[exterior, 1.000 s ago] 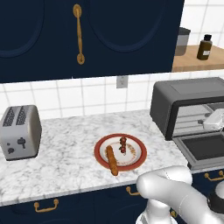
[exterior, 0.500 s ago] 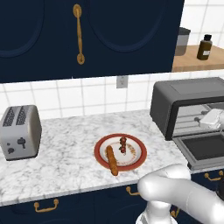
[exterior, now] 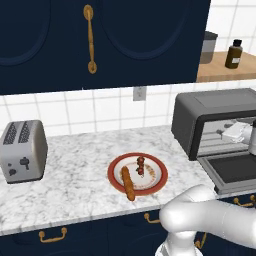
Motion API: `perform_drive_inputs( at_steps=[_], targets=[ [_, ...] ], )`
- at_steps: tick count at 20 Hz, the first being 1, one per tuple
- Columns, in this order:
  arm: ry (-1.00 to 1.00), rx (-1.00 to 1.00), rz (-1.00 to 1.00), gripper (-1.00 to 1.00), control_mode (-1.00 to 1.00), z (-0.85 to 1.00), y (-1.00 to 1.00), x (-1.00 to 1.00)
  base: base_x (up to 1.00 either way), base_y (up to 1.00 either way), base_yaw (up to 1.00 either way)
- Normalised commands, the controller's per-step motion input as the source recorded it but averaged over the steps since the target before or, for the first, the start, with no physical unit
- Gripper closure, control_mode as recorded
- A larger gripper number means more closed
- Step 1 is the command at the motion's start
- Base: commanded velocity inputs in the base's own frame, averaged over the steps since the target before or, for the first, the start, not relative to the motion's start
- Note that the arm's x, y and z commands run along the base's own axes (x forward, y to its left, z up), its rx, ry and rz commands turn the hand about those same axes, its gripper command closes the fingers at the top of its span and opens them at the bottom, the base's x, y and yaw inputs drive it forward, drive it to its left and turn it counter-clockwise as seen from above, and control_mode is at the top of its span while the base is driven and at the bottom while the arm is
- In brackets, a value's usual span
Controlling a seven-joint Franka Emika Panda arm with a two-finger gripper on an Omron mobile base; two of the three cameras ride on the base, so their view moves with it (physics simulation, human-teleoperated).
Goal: Pick up the kebab skewer and baguette bread, and place them inside the toaster oven. Close the toaster oven door and start by setting the timer.
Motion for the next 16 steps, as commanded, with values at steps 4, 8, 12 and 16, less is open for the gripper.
perform_drive_inputs(
  at_steps=[4,8,12,16],
  targets=[
    [0.00,0.06,0.00,-1.00,-1.00,-0.29,-0.18,0.42,0.00,0.00,0.00],
    [0.00,0.05,0.00,-1.00,-1.00,-0.26,-0.27,0.36,0.00,0.00,0.00],
    [0.00,0.03,0.00,-1.00,-1.00,-0.14,-0.26,0.34,0.00,0.00,0.00],
    [0.00,0.00,0.00,-1.00,-1.00,-0.24,-0.17,0.30,0.00,0.00,0.00]
  ],
)
